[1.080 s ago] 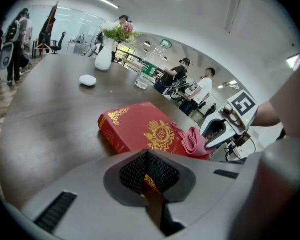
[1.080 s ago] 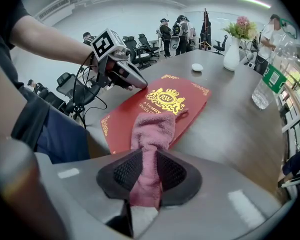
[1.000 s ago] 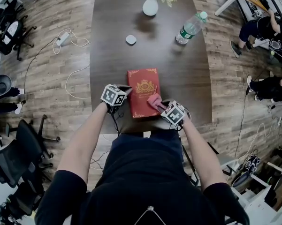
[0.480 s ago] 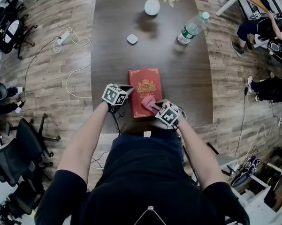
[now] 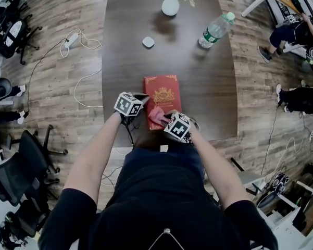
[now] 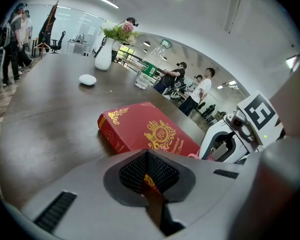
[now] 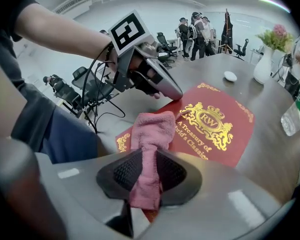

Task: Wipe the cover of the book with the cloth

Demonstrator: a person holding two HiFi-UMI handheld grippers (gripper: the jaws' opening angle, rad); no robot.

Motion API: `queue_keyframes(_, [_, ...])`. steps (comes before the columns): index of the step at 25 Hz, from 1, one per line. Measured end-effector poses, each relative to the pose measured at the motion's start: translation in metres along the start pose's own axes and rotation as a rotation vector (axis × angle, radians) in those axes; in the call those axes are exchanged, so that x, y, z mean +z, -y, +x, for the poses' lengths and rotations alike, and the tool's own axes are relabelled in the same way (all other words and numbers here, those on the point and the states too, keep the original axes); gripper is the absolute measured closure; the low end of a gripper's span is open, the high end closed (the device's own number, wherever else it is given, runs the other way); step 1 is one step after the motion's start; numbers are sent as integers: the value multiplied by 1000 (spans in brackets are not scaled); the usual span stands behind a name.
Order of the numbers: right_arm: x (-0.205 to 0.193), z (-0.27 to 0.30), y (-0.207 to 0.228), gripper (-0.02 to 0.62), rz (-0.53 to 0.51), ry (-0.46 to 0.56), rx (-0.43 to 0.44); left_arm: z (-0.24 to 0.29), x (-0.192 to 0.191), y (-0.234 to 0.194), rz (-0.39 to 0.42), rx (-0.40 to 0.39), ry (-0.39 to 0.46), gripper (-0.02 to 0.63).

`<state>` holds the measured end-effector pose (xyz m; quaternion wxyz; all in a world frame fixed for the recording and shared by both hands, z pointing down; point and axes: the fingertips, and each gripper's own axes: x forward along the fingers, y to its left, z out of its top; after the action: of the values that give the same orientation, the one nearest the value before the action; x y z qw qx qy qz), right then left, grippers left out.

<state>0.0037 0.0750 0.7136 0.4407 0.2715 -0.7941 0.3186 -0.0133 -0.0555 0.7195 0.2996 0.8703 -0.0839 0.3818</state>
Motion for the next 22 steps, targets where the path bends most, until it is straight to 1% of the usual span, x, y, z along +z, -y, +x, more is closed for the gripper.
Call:
queue_keyframes(16, [42,30,-41,499,-87,18,74,0,-1,0,-4,-3,1,611])
queue_keyframes(22, [51,36,-49,499,-105,24,79,0,0,0,-4,-3,3,611])
